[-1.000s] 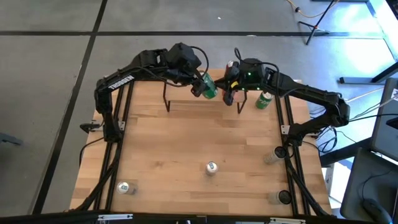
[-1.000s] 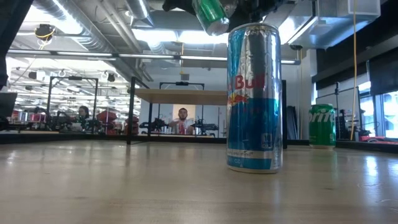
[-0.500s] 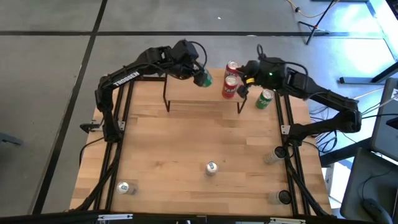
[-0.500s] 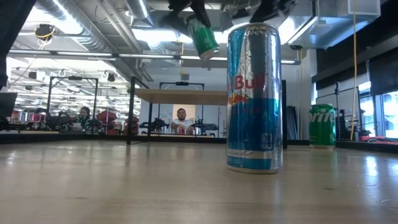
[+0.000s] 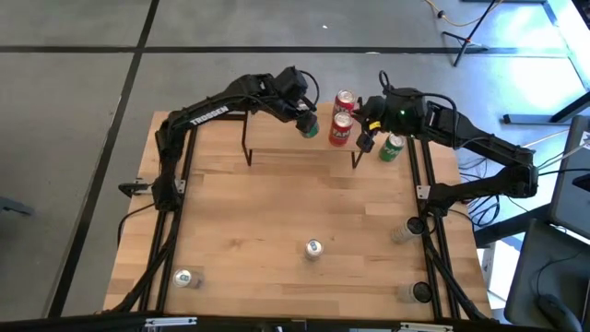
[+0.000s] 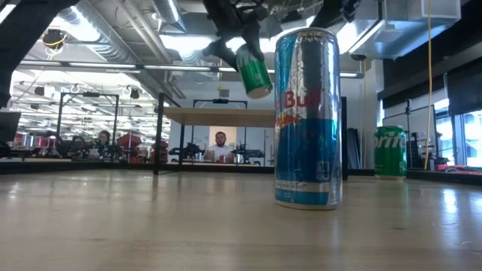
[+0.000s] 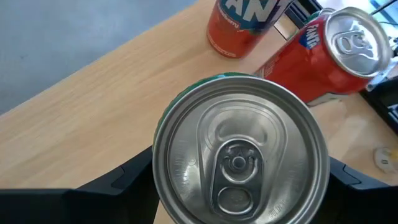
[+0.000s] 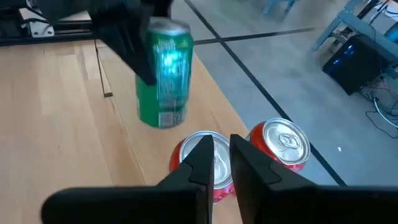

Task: Place canned beverage on shelf
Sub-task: Put the left green soda can on the shelf

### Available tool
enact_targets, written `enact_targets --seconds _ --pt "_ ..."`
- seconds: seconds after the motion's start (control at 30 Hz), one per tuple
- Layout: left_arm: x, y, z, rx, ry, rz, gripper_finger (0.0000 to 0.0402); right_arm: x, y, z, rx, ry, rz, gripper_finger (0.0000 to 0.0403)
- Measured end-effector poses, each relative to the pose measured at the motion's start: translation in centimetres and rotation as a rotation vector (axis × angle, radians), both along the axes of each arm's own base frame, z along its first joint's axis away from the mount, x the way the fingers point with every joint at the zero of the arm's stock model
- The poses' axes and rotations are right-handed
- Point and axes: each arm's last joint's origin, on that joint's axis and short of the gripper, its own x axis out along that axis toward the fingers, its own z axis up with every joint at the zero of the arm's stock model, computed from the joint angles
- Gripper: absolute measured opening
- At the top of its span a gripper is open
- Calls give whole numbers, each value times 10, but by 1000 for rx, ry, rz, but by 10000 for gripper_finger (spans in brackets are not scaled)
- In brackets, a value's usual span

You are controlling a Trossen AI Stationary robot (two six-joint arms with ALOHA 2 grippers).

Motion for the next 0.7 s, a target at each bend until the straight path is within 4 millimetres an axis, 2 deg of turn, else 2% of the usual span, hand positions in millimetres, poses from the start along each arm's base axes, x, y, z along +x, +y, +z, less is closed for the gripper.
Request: enact_targets --seconds 0.17,0.43,0.7 --pt "9 5 -15 39 62 10 268 -1 0 -3 21 16 -10 44" --pt "23 18 -20 162 23 7 272 1 -1 -5 24 22 -11 44" --pt "30 26 -36 115 31 -19 274 1 -1 -8 39 50 -14 44"
